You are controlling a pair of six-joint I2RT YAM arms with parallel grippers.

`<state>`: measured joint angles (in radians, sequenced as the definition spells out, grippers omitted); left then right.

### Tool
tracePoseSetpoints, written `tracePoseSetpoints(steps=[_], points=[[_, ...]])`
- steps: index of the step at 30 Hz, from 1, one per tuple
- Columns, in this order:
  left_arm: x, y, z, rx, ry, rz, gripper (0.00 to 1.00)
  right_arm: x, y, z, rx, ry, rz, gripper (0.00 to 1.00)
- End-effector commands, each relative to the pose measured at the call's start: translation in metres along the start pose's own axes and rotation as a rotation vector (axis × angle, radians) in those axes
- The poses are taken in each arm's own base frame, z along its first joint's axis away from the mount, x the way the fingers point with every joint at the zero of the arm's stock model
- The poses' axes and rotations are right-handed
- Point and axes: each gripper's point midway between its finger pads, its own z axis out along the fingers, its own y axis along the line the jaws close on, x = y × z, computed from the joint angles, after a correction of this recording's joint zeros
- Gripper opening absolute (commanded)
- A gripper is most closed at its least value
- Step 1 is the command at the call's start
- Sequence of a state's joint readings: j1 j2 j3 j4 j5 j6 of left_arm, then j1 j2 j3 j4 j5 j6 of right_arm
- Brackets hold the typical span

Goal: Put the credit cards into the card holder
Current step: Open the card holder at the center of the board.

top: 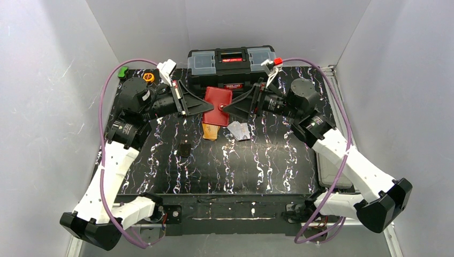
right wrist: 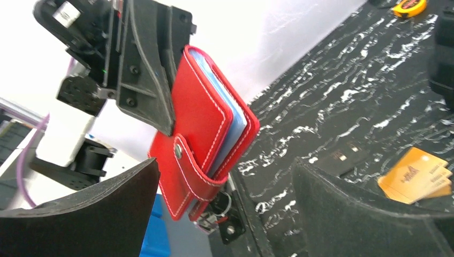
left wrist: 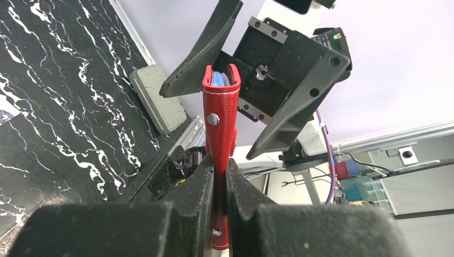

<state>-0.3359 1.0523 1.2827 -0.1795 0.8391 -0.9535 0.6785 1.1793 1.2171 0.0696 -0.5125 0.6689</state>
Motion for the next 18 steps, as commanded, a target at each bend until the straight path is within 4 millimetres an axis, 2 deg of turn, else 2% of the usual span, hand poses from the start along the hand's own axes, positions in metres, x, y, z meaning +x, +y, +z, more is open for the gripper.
tracePoseSetpoints(steps=[1,6,11,14,15,16,18], points=[[0.003,-0.030,-0.011,0.076,0.004,0.053,0.01,-0.030,0.032,-0.002,-0.165,-0.091,0.040,0.97],[0.005,-0.033,-0.013,0.080,0.005,0.044,0.01,-0.035,0.026,0.006,-0.202,-0.107,0.107,0.87],[0.007,-0.035,-0.013,0.088,0.014,0.043,0.02,-0.037,0.024,0.013,-0.231,-0.108,0.145,0.59],[0.008,-0.035,-0.013,0.086,0.016,0.040,0.03,-0.041,0.025,0.015,-0.238,-0.130,0.164,0.33],[0.007,-0.034,-0.014,0.079,0.011,0.036,0.09,-0.044,0.025,0.015,-0.236,-0.138,0.171,0.22],[0.006,-0.032,-0.014,0.065,0.000,0.032,0.21,-0.046,0.025,0.015,-0.233,-0.148,0.181,0.13],[0.005,-0.029,-0.015,0.041,-0.017,0.025,0.42,-0.049,0.024,0.014,-0.223,-0.169,0.194,0.03]])
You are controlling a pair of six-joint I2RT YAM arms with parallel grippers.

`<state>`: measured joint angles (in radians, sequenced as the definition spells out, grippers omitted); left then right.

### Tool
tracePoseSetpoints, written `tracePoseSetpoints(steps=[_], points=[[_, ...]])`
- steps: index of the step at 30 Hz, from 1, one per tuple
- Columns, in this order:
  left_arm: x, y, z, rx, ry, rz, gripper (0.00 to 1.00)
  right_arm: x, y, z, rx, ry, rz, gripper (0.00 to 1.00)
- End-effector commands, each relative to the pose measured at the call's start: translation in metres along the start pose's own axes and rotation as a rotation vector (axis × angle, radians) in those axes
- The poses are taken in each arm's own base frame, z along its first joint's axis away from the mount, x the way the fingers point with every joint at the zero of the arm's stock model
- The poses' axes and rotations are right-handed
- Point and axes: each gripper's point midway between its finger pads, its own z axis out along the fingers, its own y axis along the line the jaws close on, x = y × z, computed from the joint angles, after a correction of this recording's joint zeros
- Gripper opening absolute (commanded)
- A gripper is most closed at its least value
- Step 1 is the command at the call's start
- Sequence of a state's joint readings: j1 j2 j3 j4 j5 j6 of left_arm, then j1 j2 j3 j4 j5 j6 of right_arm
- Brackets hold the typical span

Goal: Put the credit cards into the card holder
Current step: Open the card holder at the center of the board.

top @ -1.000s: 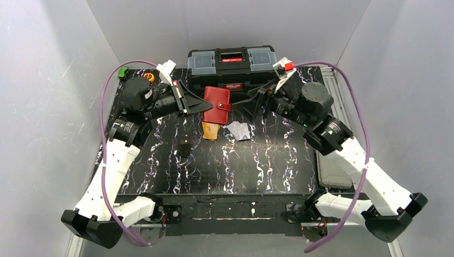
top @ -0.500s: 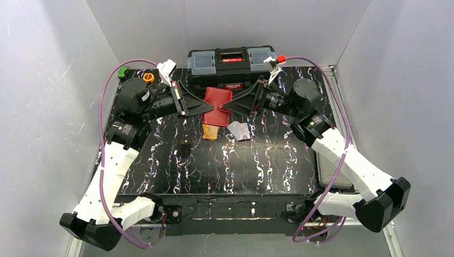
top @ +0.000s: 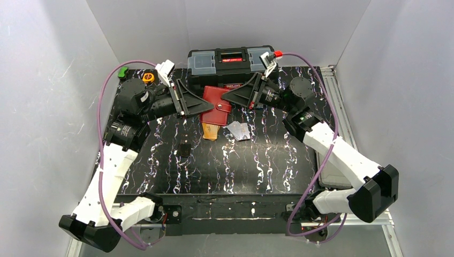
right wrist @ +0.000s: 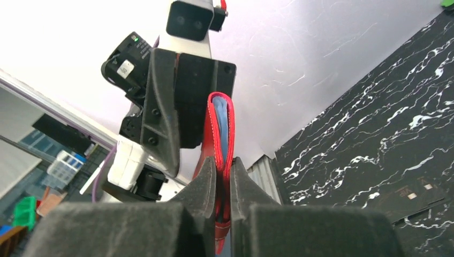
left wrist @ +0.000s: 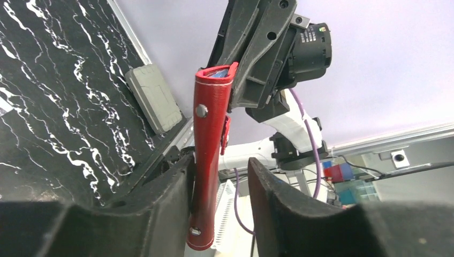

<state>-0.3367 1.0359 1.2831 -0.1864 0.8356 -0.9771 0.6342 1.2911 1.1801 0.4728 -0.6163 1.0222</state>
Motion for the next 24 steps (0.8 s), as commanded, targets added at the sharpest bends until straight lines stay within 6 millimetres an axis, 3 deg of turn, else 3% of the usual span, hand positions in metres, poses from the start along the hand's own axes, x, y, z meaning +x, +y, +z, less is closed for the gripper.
tracePoseSetpoints(steps=[1,4,9,19,22,24], points=[[0.004,-0.022,-0.011,0.027,-0.014,0.034,0.53,-0.019,0.015,-0.001,-0.034,-0.090,-0.003,0.01],[0.008,-0.013,-0.011,-0.003,-0.011,0.007,0.77,-0.025,0.014,-0.005,-0.012,-0.139,0.005,0.01],[0.019,-0.007,-0.012,-0.005,0.005,0.015,0.80,-0.031,0.010,-0.011,0.019,-0.210,0.025,0.01],[0.024,-0.004,-0.008,0.040,-0.004,0.087,0.60,-0.035,0.004,-0.011,0.029,-0.253,0.076,0.01],[0.016,-0.007,-0.006,0.057,-0.032,0.128,0.49,-0.030,0.001,-0.007,0.037,-0.234,0.091,0.01],[0.012,-0.009,-0.004,0.066,-0.044,0.144,0.36,-0.028,-0.002,-0.007,0.045,-0.235,0.100,0.01]])
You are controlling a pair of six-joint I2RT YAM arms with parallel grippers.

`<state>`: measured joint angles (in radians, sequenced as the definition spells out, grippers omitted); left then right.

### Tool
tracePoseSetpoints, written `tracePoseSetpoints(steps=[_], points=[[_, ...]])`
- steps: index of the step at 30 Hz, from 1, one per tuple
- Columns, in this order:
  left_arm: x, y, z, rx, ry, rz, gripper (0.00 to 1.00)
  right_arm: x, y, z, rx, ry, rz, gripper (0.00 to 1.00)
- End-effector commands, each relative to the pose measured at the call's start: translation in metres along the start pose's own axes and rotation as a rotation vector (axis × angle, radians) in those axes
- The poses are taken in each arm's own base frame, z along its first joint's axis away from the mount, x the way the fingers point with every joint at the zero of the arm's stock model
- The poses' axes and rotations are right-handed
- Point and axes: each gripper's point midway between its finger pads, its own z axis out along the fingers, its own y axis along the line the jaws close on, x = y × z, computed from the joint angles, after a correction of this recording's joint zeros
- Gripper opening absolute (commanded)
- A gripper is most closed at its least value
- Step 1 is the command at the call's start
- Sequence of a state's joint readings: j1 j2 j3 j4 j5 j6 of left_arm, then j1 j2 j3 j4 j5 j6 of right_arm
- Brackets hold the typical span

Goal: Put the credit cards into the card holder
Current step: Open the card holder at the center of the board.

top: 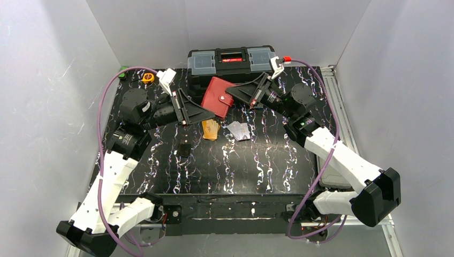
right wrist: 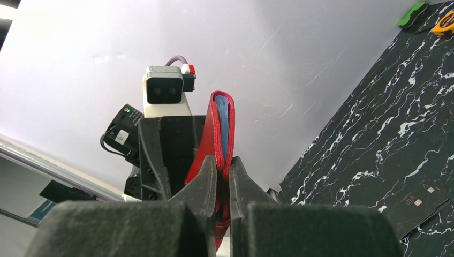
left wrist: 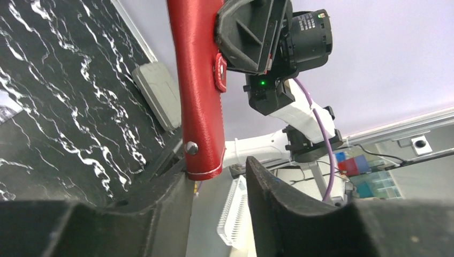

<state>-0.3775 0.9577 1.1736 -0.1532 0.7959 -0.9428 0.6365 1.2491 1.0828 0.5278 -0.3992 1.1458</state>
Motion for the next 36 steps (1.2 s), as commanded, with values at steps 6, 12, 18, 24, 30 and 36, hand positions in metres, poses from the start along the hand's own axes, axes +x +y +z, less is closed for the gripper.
tracePoseSetpoints(steps=[6,12,18,24,30,36], points=[[-0.016,-0.017,0.001,0.059,-0.061,0.130,0.25,-0.001,0.018,0.002,-0.058,-0.020,0.010,0.01],[-0.019,-0.016,0.002,0.041,-0.069,0.129,0.32,0.005,0.015,0.006,-0.059,-0.002,0.024,0.01],[-0.024,-0.009,0.002,0.002,-0.089,0.130,0.18,0.007,0.017,0.007,-0.059,0.005,0.021,0.01],[-0.029,-0.006,-0.001,-0.054,-0.115,0.115,0.00,0.012,-0.002,0.008,0.033,0.027,-0.004,0.30],[-0.038,0.023,-0.015,-0.247,-0.178,0.055,0.00,-0.009,-0.047,-0.017,0.396,0.013,-0.179,0.80],[-0.035,0.055,-0.024,-0.388,-0.196,-0.027,0.00,-0.022,-0.061,-0.043,0.627,0.017,-0.408,0.83]])
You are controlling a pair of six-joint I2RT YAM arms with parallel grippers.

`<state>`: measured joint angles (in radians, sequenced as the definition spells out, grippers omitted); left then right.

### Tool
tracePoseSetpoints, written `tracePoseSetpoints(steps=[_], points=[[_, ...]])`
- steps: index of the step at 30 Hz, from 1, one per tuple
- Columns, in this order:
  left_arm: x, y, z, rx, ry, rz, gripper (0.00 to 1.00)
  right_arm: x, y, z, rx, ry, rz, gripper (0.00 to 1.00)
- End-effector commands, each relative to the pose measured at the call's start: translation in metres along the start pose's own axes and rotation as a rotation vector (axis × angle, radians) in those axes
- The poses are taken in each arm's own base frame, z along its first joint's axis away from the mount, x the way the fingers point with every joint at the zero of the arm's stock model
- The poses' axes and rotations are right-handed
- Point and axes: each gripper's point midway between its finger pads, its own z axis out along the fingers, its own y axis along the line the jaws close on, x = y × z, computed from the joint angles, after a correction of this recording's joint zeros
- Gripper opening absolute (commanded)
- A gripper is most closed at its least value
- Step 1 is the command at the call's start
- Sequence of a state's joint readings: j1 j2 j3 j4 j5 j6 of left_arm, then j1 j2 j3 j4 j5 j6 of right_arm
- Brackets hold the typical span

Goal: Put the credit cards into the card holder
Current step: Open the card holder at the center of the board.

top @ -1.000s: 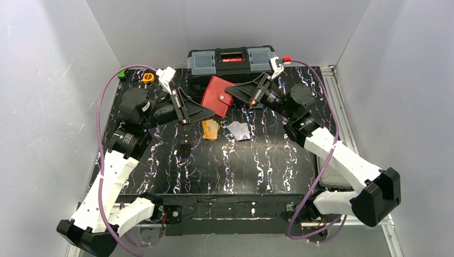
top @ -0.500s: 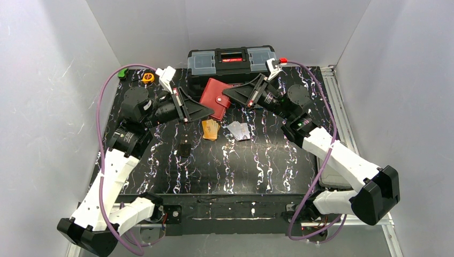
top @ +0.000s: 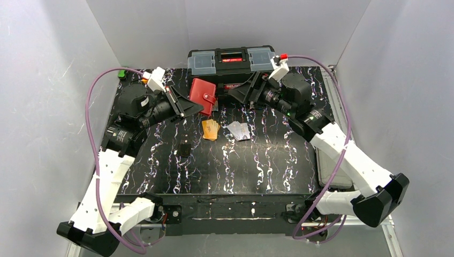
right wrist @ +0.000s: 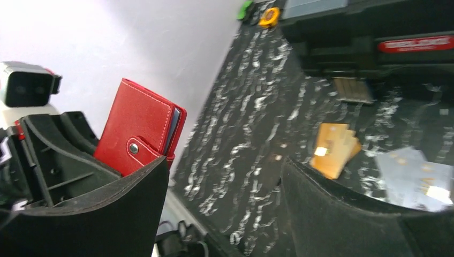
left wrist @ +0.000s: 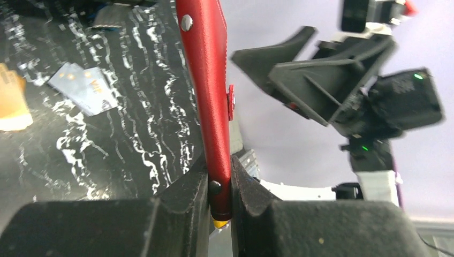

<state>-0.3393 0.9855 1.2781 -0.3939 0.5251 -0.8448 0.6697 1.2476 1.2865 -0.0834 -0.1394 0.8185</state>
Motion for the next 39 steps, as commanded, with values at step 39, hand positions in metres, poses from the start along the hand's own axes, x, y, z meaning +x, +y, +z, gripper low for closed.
tracePoseSetpoints(steps=[39], points=[[-0.006,-0.001,-0.014,-0.084,-0.014,-0.090,0.00,0.066,0.059,0.037,0.278,-0.001,-1.199,0.60]])
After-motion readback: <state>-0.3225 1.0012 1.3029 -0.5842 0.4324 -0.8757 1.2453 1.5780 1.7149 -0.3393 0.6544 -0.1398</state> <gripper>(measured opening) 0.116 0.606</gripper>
